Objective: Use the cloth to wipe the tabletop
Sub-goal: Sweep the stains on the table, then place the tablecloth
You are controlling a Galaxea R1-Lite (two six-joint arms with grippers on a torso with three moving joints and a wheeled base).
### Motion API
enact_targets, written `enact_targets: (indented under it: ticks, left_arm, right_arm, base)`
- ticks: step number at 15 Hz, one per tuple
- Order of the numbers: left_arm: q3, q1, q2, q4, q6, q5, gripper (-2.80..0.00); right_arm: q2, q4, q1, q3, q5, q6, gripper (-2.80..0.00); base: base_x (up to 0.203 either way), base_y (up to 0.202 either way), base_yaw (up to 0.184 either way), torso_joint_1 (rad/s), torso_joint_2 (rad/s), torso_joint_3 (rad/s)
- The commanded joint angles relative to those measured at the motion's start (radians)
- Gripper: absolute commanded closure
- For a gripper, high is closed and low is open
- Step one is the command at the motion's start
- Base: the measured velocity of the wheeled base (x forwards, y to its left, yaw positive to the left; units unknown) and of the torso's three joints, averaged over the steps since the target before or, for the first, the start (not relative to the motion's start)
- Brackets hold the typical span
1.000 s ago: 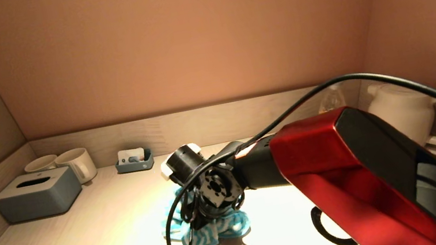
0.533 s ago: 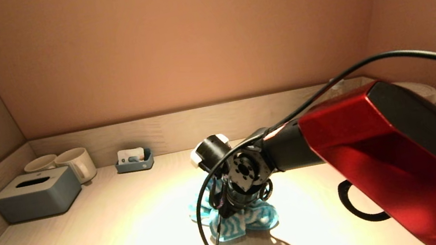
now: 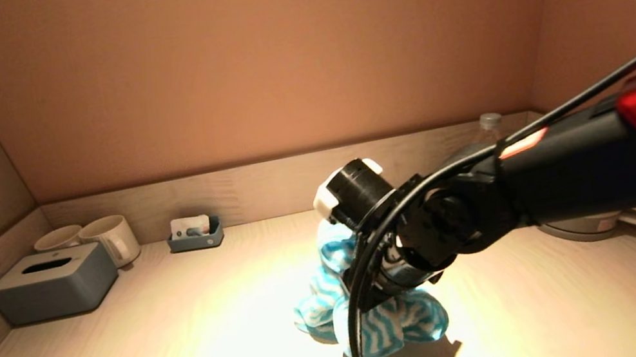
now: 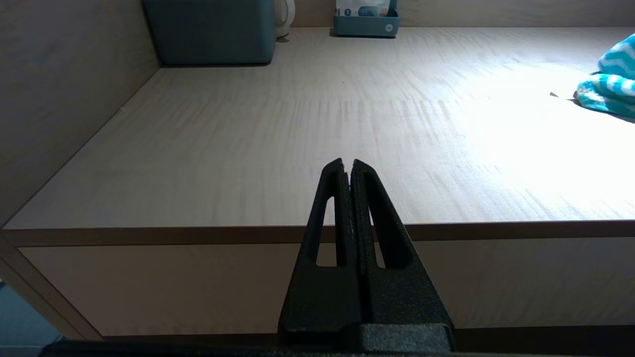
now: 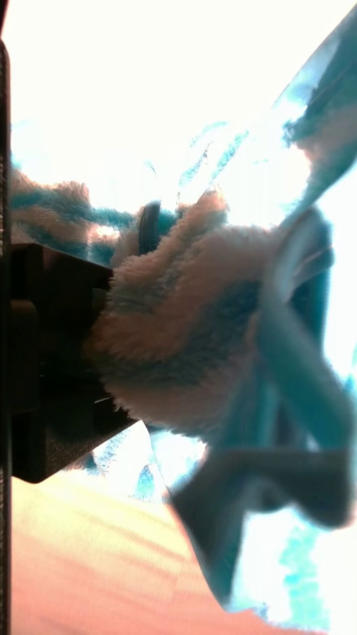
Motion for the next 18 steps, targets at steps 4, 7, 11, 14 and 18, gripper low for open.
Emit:
enact_targets:
  ticks: [4,7,11,14,18]
  left_arm:
    - [0.000,0.001,0.000,0.000,0.000,0.000,0.00]
    - [0.000,0.001,0.000,0.000,0.000,0.000,0.00]
    - [0.000,0.001,0.000,0.000,0.000,0.000,0.00]
    - [0.000,0.001,0.000,0.000,0.000,0.000,0.00]
    - [0.000,0.001,0.000,0.000,0.000,0.000,0.00]
  right_arm:
    - [-0.261,-0.019,-0.073,0.117,-0.023,-0.003,0.00]
    - [-0.364,-0.029,-0.193,0.180,-0.058,-0.007,0.00]
    - [-0.476,-0.119,-0.394,0.311,-0.065,-0.039,0.00]
    - [-0.524,-0.178,-0.547,0.385,-0.067,-0.089,0.00]
    - [-0.532,-0.295,-0.758,0.449,-0.059,-0.149,0.00]
  base:
    - [0.000,0.000,0.000,0.000,0.00,0.000]
    - [0.000,0.000,0.000,0.000,0.00,0.000]
    - [0.000,0.000,0.000,0.000,0.00,0.000]
    - [0.000,0.000,0.000,0.000,0.00,0.000]
    - [0.000,0.000,0.000,0.000,0.00,0.000]
